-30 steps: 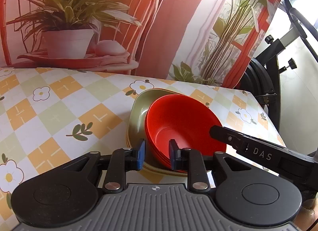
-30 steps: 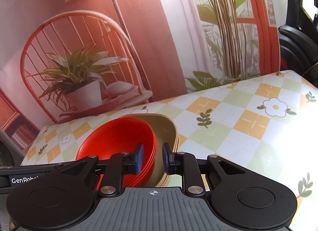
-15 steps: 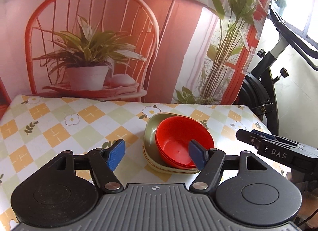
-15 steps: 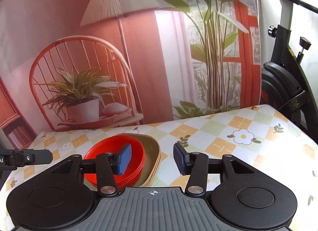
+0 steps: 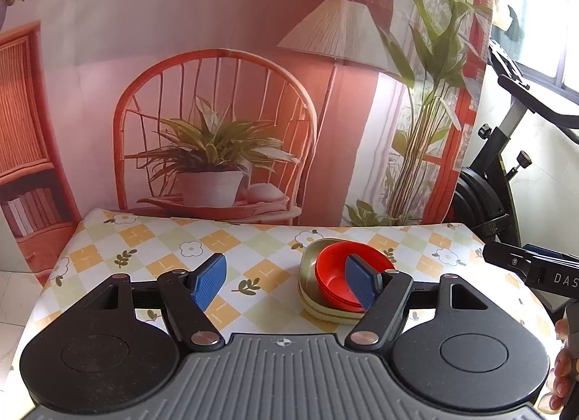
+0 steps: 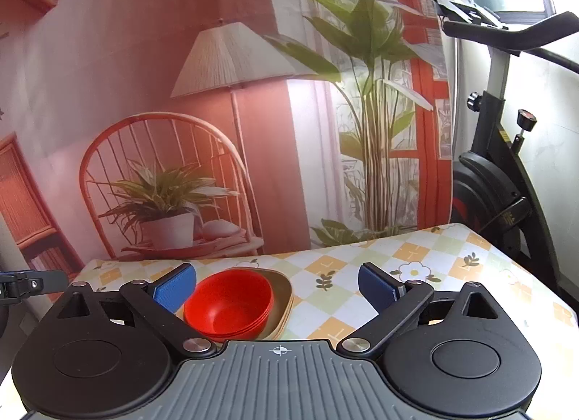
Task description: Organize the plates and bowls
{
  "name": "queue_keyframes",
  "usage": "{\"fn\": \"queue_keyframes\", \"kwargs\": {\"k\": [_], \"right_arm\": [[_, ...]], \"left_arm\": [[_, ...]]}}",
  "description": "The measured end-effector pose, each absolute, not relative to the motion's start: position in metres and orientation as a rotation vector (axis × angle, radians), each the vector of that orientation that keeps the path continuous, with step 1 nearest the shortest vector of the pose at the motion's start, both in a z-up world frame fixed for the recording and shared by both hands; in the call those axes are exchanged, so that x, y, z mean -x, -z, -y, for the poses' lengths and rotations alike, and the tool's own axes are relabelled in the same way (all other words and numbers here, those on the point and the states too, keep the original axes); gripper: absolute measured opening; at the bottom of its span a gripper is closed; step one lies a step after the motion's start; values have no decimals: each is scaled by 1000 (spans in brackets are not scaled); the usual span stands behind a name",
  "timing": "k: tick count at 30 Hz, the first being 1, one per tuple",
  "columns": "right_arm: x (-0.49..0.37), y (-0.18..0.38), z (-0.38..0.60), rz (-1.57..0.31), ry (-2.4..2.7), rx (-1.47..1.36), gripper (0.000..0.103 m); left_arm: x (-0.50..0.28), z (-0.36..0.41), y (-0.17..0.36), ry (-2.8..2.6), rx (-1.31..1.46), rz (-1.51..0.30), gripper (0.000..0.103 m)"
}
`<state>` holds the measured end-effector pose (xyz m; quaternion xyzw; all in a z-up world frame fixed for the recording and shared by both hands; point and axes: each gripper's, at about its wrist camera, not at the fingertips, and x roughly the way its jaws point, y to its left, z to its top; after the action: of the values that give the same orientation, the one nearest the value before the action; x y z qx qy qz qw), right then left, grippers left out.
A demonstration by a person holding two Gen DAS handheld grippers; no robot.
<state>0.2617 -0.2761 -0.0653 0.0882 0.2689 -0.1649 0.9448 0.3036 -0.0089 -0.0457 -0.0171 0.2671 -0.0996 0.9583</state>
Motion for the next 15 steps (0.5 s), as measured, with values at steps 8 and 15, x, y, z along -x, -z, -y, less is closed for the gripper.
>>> {"fn": "queue_keyframes", "kwargs": {"k": [8,15], "right_arm": [[-226,33,250,-499,327,-151,103],[-195,6,234,-454,321,-149,103]], "left_arm": [[-249,12,16,166,-56,-466,81],[-200,15,-11,124,-96,-384,86]]}}
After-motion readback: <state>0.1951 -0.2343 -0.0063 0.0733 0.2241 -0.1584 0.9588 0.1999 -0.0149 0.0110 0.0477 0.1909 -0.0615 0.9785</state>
